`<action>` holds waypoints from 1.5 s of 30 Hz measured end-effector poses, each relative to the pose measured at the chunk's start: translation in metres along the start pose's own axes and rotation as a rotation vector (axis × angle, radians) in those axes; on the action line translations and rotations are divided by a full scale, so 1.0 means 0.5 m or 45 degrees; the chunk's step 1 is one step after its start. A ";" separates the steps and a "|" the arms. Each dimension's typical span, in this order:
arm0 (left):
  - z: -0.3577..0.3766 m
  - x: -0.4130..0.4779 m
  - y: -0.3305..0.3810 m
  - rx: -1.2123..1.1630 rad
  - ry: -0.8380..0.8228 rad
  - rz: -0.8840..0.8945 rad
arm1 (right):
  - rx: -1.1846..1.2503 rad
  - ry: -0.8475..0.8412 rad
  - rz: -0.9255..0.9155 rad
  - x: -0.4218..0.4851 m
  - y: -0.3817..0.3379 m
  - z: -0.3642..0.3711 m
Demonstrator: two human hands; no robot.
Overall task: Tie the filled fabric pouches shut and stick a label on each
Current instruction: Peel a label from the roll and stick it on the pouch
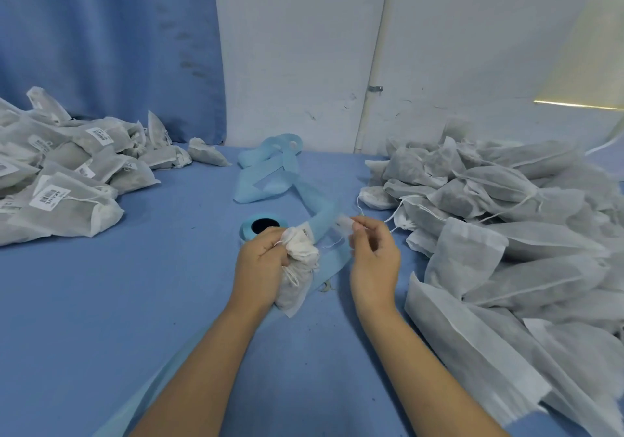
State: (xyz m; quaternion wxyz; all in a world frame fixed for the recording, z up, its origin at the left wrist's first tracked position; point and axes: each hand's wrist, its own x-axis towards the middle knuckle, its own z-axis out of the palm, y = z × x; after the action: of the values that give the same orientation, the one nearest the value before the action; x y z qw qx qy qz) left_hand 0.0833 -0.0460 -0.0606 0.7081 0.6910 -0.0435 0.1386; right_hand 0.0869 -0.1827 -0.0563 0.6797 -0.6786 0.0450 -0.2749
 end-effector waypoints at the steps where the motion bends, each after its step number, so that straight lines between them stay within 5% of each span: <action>1: 0.000 0.001 0.000 -0.015 0.006 -0.027 | 0.036 0.008 0.007 0.002 -0.002 -0.004; 12: 0.027 0.007 0.012 -0.293 0.183 -0.142 | 0.251 0.008 0.134 -0.008 -0.022 0.006; 21: 0.051 0.002 0.029 -0.189 0.354 0.054 | 0.698 -0.091 0.717 -0.020 -0.039 0.016; 25: 0.045 0.003 0.030 -0.197 0.253 0.053 | 0.512 -0.223 0.461 -0.018 -0.042 0.011; 33: 0.033 0.007 0.038 -0.126 0.119 0.139 | -0.375 -0.556 -0.393 -0.013 -0.029 -0.017; 45: 0.035 0.003 0.037 -0.160 0.027 0.166 | -0.252 -0.634 -0.413 -0.001 -0.005 -0.020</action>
State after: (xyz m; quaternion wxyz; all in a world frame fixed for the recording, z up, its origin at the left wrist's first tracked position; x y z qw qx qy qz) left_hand 0.0823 -0.0631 -0.0414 0.7399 0.6394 -0.0894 0.1888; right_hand 0.0812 -0.1912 -0.0551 0.5478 -0.7861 -0.2052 -0.1996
